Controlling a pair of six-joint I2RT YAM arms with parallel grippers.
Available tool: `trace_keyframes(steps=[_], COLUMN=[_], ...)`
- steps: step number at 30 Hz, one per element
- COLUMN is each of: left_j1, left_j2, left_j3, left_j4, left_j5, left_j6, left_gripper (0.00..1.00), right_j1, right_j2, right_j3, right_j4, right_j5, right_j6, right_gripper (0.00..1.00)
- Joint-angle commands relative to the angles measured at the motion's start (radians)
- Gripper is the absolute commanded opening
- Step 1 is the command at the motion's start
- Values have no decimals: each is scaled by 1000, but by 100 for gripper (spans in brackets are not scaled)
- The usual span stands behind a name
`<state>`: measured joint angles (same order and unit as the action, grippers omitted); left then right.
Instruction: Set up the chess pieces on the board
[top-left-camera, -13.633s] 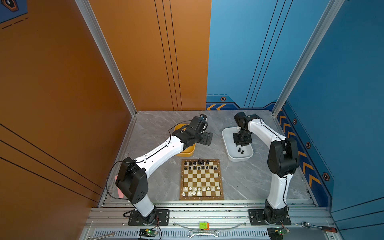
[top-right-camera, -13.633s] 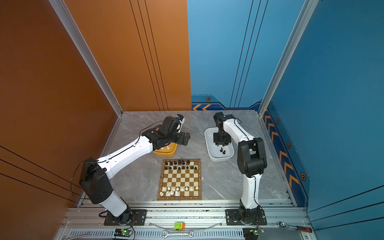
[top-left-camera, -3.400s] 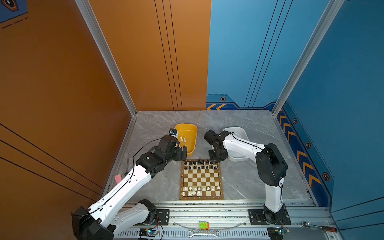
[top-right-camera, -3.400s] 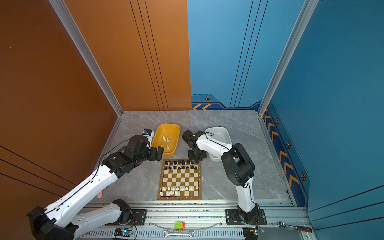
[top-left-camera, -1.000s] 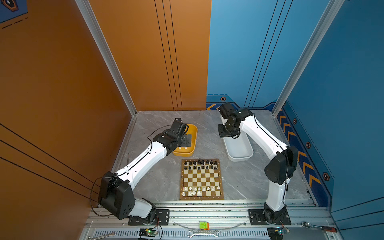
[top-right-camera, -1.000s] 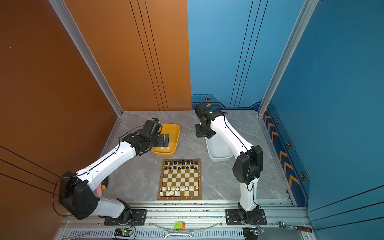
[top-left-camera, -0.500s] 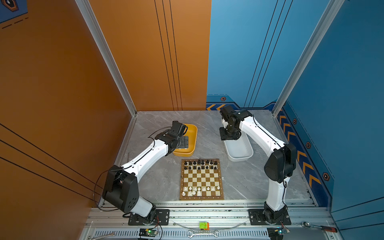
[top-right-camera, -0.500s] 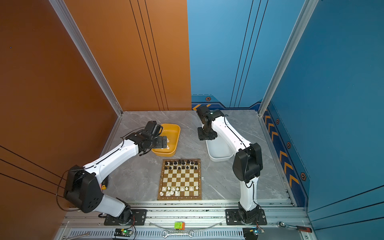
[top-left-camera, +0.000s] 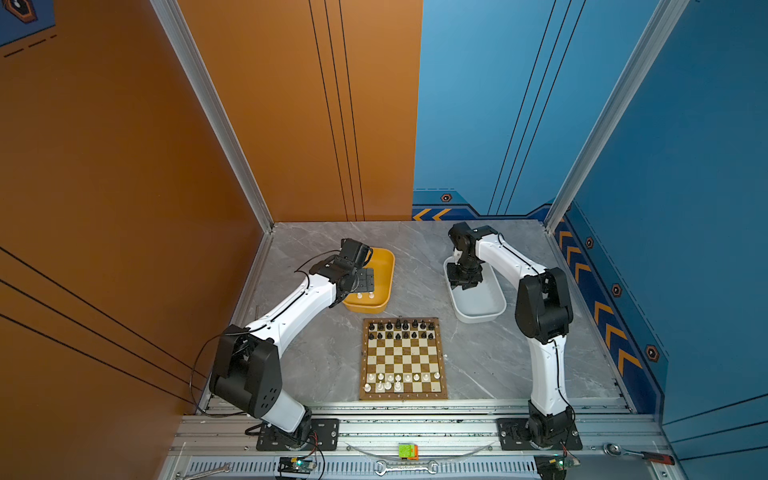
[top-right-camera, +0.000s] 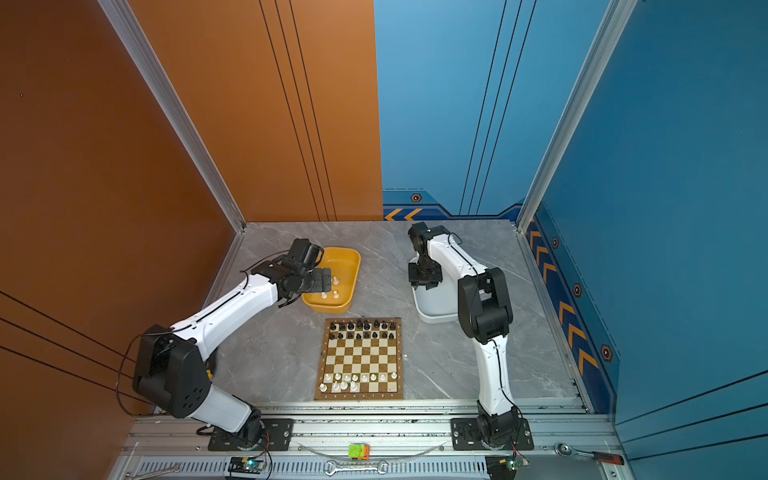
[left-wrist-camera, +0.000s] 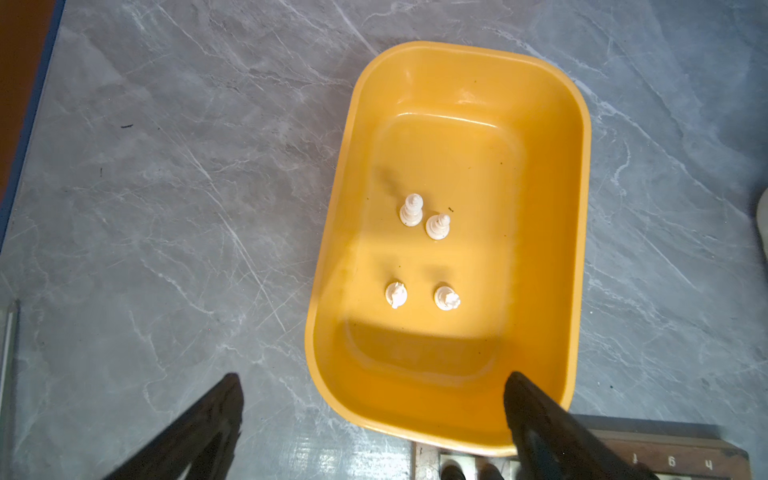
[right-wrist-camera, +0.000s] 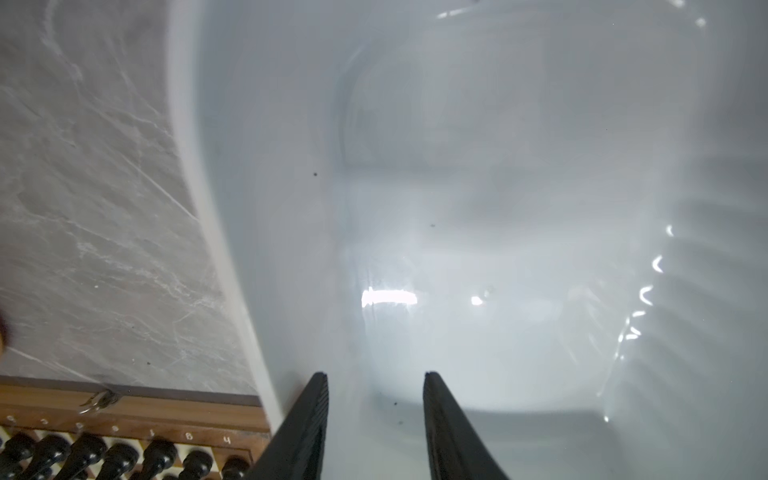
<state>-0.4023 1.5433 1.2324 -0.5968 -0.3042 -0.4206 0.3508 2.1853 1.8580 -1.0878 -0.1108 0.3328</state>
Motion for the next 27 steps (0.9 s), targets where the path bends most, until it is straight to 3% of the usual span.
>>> trace_keyframes(steps=[1,10,19,27], left_j1=[30,98,143,166], left_j2=[16,60,75,70], left_j3=[37,58,40,-7], left_j4=[-28,-28,-28,-22], left_j5=[-17,24,53,74], left_j6=[-8,-3,3,8], left_gripper=[99,99,99,98], right_j1=[10,-56,-216,-264], right_j2=[26,176,367,322], right_j3=[27,175,493,523], right_j4=[29,34,-18,-26], right_j5=[-28,22,77,98], right_j6=[11,35,72,35], right_gripper=[41,40,40,42])
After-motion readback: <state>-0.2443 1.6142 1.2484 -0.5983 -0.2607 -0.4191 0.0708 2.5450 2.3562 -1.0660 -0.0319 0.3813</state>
